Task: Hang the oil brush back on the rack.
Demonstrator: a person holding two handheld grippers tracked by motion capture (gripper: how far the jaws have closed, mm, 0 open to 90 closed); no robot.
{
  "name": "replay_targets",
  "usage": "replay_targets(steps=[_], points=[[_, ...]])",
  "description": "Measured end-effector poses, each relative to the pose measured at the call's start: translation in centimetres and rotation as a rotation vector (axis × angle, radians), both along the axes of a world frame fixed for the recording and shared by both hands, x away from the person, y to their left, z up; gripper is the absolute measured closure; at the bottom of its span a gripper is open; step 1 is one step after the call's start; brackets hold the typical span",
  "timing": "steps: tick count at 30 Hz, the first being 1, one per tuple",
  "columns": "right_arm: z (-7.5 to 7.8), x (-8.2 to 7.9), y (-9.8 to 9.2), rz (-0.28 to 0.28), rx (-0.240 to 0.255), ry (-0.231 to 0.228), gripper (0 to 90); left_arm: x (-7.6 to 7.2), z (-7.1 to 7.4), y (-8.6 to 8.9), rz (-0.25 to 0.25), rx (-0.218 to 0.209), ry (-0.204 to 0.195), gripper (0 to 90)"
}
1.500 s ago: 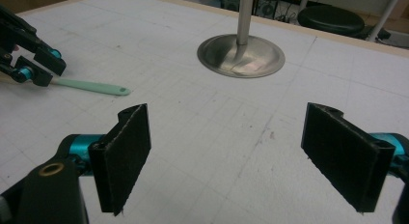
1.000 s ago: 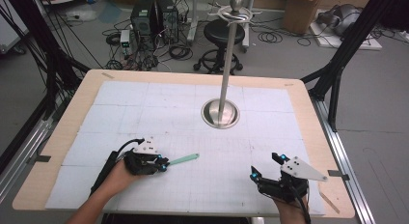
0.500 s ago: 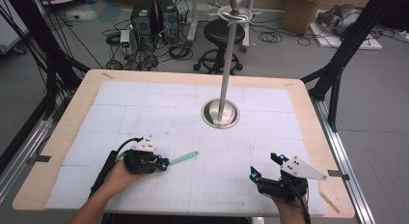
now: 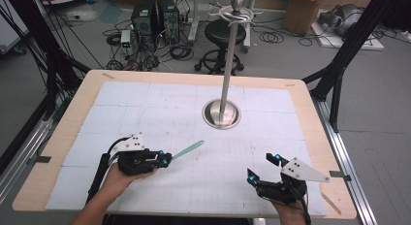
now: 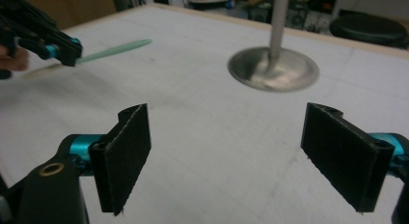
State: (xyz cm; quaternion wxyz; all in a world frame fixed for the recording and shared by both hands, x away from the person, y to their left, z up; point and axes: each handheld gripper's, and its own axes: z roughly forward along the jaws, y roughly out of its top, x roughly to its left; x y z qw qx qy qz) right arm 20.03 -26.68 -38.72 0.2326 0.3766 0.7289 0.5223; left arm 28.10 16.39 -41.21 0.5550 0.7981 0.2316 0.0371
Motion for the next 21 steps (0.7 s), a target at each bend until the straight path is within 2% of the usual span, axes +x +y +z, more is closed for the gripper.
replay_targets(steps=[1,2,4,6,7,9,10,11,12,13,14,16,19,20,21], points=[[0.0,0.0,0.0,0.0,0.0,0.0,16.8,0.0,0.0,0.0,0.0,0.0,0.0,82.0],[0.1,0.0,0.2,0.012,0.012,-0.006,16.8,-0.2,0.2,0.0,-0.001,-0.022,-0.009,82.0],[0.4,0.1,0.9,0.077,0.049,-0.023,16.8,-0.5,0.6,0.1,-0.003,-0.055,-0.028,81.9],[0.4,0.1,1.1,0.09,0.054,-0.025,16.8,-0.9,0.9,0.2,-0.015,-0.074,-0.056,81.9],[0.5,0.3,1.8,0.145,0.069,-0.022,16.8,-1.3,1.1,0.2,-0.024,-0.085,-0.079,81.9],[0.5,0.3,2.0,0.153,0.07,-0.022,16.9,-1.4,1.2,0.3,-0.029,-0.094,-0.085,81.9],[0.6,0.5,2.6,0.185,0.077,-0.02,16.9,-1.6,1.3,0.3,-0.035,-0.108,-0.092,81.9],[0.8,0.6,3.0,0.202,0.086,-0.018,16.9,-1.9,1.6,0.3,-0.044,-0.148,-0.1,81.9],[0.9,0.7,3.3,0.219,0.095,-0.021,17.0,-2.1,1.7,0.4,-0.052,-0.169,-0.098,81.9],[0.9,0.7,3.3,0.219,0.095,-0.021,17.0,-2.1,1.7,0.4,-0.052,-0.169,-0.098,81.9],[1.3,0.9,4.3,0.262,0.107,-0.019,17.6,-2.4,1.9,0.4,-0.065,-0.201,-0.104,81.9],[1.4,1.0,4.6,0.279,0.111,-0.019,18.2,-2.5,2.1,0.3,-0.07,-0.212,-0.112,81.9],[2.0,1.4,6.1,0.378,0.149,-0.033,22.9,-3.0,2.4,0.3,-0.082,-0.241,-0.131,81.9],[2.3,1.7,7.0,0.427,0.166,-0.041,24.5,-3.2,2.6,0.3,-0.09,-0.25,-0.137,81.8],[2.3,1.7,7.0,0.427,0.166,-0.041,24.5,-3.2,2.6,0.3,-0.09,-0.25,-0.137,81.9]])
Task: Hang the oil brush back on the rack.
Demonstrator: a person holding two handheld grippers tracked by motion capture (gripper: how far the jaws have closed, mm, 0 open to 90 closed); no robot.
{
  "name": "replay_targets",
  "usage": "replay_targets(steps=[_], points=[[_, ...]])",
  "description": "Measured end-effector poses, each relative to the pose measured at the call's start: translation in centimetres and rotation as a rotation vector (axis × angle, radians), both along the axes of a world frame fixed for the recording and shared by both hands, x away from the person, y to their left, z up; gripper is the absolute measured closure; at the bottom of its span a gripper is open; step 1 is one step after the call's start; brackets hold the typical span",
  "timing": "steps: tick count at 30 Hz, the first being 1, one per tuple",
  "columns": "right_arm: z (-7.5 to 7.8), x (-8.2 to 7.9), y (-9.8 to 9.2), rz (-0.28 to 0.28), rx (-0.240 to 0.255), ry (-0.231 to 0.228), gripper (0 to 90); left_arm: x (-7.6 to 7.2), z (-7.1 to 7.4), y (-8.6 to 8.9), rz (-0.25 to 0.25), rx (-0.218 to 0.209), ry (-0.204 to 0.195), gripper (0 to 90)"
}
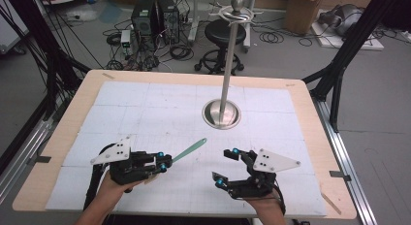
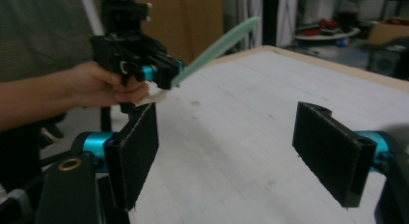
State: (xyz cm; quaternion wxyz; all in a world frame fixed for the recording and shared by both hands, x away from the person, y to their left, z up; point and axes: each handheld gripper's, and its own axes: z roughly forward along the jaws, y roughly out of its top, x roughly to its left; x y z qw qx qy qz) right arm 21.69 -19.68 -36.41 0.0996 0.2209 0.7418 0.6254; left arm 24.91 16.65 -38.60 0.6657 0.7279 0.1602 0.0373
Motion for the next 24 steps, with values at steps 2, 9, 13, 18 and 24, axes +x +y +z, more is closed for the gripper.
replay_targets(steps=[2,9,13,18,24], points=[[0.1,0.3,0.8,0.032,-0.009,0.002,28.6,-0.1,0.2,0.0,-0.001,-0.01,-0.003,81.8],[0.2,1.3,3.1,0.115,-0.022,0.004,43.9,-0.3,0.1,-0.2,-0.024,-0.018,0.005,81.8],[0.3,1.5,4.0,0.151,-0.051,-0.011,53.4,-0.4,0.1,-0.3,-0.039,-0.03,0.01,81.8],[0.4,1.9,4.6,0.164,-0.052,-0.015,54.6,-0.5,0.1,-0.4,-0.054,-0.033,0.008,81.8],[0.7,2.3,4.9,0.19,-0.017,-0.017,59.0,-0.6,0.0,-0.7,-0.07,-0.019,0.005,81.7]])
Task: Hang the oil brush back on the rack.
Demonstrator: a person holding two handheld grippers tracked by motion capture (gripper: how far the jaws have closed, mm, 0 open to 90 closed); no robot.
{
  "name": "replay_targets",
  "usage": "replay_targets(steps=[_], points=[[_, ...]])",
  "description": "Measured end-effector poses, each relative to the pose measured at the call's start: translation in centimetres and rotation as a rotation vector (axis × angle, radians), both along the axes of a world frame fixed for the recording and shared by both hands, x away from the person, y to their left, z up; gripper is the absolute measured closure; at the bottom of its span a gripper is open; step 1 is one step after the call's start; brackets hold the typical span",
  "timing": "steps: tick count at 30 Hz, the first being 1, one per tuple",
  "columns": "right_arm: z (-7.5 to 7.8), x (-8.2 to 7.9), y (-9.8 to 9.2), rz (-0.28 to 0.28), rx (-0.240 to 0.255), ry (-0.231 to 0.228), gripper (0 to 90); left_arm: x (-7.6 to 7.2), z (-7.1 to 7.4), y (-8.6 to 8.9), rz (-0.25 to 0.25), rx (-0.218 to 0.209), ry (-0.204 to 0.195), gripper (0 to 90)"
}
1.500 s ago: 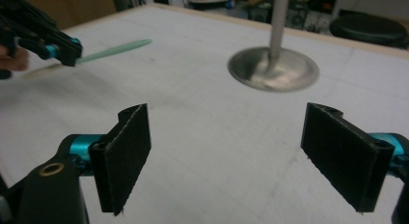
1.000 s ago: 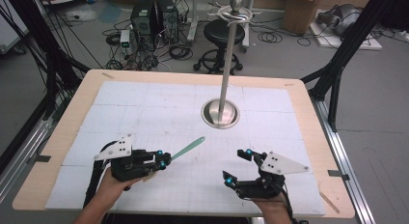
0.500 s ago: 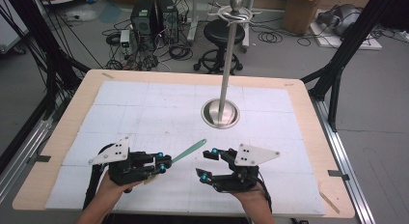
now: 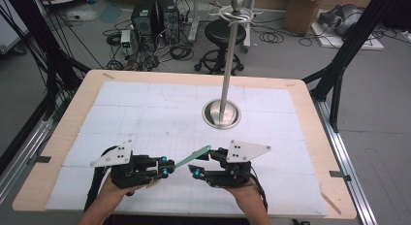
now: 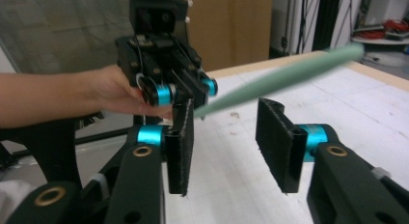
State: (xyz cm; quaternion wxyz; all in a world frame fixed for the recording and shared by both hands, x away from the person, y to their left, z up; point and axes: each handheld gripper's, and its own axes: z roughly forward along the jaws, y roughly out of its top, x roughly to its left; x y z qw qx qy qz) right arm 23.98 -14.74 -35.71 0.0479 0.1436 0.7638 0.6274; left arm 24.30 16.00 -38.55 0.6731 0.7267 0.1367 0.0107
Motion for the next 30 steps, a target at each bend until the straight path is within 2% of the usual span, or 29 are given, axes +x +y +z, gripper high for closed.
replay_targets(steps=[10,13,15,19,25,30], points=[[0.6,0.2,0.6,0.003,0.017,0.016,63.4,0.0,-0.1,-0.2,0.002,0.018,0.004,81.6],[0.7,0.2,0.8,0.0,0.021,0.024,66.6,-0.1,-0.1,-0.2,0.005,0.019,0.002,81.6],[0.9,0.3,1.0,-0.011,0.024,0.041,72.1,-0.1,-0.1,-0.3,0.005,0.022,0.002,81.6],[1.0,0.4,1.1,-0.013,0.025,0.052,73.6,-0.1,-0.1,-0.3,0.008,0.03,-0.003,81.6],[1.2,0.3,1.4,-0.004,0.035,0.091,77.7,-0.2,-0.1,-0.4,0.013,0.031,-0.009,81.5],[1.5,0.1,1.6,0.027,0.032,0.089,81.8,-0.4,-0.1,-0.6,-0.003,0.032,-0.008,82.5]])
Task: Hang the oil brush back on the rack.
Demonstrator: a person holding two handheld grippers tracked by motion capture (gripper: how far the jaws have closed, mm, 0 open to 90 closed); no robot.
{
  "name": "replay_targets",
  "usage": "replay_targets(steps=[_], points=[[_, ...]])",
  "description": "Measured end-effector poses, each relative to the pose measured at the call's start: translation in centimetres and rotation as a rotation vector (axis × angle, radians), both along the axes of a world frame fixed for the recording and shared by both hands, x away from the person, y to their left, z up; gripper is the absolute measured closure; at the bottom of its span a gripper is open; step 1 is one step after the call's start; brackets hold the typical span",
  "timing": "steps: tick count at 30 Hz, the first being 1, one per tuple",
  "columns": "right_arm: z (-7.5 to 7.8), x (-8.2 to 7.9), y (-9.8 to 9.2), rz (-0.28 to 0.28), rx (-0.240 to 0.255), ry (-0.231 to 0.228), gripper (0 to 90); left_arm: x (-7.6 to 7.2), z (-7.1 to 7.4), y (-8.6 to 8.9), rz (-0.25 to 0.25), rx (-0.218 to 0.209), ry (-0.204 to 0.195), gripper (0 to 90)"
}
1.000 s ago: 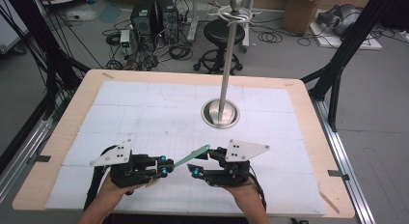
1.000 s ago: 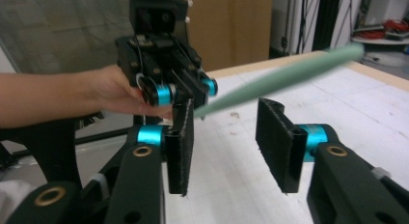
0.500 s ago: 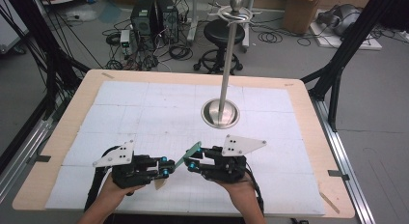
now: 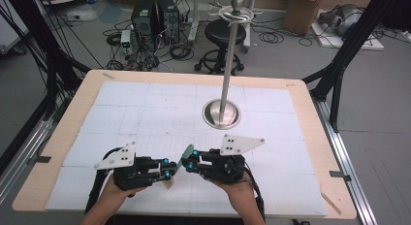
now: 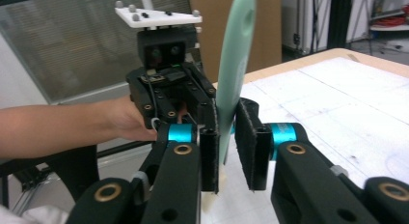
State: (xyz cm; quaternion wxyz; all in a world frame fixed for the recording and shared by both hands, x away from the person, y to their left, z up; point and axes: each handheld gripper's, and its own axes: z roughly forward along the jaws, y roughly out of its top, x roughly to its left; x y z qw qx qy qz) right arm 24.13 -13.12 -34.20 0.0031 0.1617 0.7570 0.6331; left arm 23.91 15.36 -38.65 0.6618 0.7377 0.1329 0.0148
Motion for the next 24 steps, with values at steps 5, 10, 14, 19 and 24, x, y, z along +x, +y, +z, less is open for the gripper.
replay_targets(steps=[5,10,14,19,24], points=[[0.1,0.0,-0.1,0.028,0.019,-0.005,83.3,-0.3,0.1,-0.4,-0.017,-0.004,-0.012,80.1],[0.4,0.1,-0.5,0.03,0.031,-0.018,83.3,-0.3,0.1,-0.3,-0.022,0.005,-0.001,64.1],[0.8,0.4,-0.8,0.09,0.052,-0.015,83.3,-0.2,0.2,-0.5,-0.045,0.014,0.011,58.2],[1.1,0.9,-0.2,0.178,0.047,-0.019,83.3,-0.4,0.3,-1.1,-0.104,0.021,0.011,69.7],[1.1,1.1,0.0,0.206,0.055,-0.018,83.3,-0.5,0.2,-1.2,-0.118,0.04,-0.009,78.9]])
